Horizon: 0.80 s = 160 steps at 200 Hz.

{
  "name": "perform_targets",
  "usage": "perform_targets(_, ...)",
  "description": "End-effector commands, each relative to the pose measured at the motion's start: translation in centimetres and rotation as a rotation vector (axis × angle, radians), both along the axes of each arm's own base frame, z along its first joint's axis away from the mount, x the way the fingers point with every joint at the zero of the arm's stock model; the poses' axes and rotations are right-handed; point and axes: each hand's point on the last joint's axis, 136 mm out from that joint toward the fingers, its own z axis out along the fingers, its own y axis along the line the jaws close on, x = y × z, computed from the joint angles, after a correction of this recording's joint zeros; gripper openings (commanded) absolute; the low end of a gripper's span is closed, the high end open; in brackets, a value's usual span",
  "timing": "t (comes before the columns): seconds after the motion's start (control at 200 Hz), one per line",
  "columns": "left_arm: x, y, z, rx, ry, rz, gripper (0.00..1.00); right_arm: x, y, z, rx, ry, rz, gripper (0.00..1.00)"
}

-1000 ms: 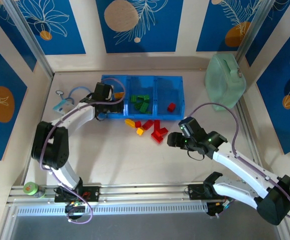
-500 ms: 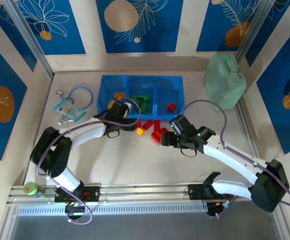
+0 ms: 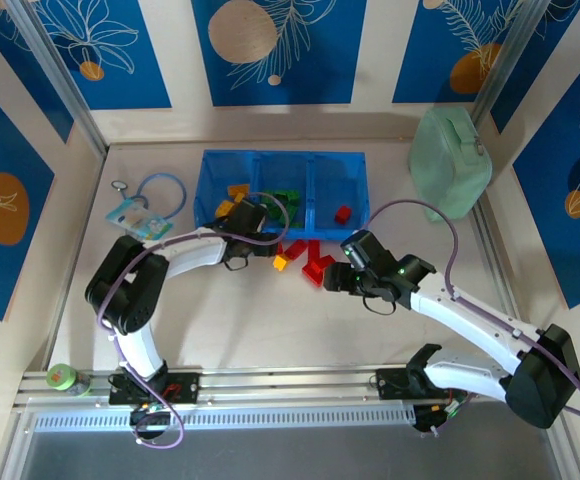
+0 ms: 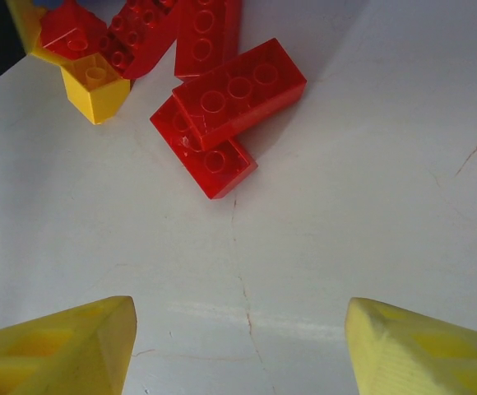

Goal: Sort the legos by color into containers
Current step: Move the lego to the center of the table.

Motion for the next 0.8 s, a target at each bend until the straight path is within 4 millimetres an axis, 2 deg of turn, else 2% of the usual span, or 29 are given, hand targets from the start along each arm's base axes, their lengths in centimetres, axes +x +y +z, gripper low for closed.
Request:
perform_targets(0.0, 1.1, 0.5, 0.2, 0.037, -0.011, 0.035, 0.64, -0.1, -0.5, -0.5, -0.006, 0.010, -0.020, 0.68)
perform_targets(0.19, 0.7, 1.0, -0.4, 0.061, 0.004, 0.045, 0.60, -0.1, -0.6, -0.6, -0.005, 0.012, -0.022, 0.68)
perform_targets(0.42, -0.9, 2.0, -1.7, 0.064, 0.037, 0.057, 0.44, 0.0, -0.4, -0.8, 0.002, 0.014, -0.021, 0.68)
perform_targets(0.55, -2.0, 2.8, -2.2, 0.070, 0.052, 0.065, 0.42, 0.1, -0.2, -0.7, 0.003, 0.016, -0.019, 0.68)
perform_targets(0.795, -4.1, 3.6, -1.1, 0.046, 0.049, 0.056, 0.35, 0.1, 0.0, -0.7, 0.007, 0.016, -0.017, 0.68)
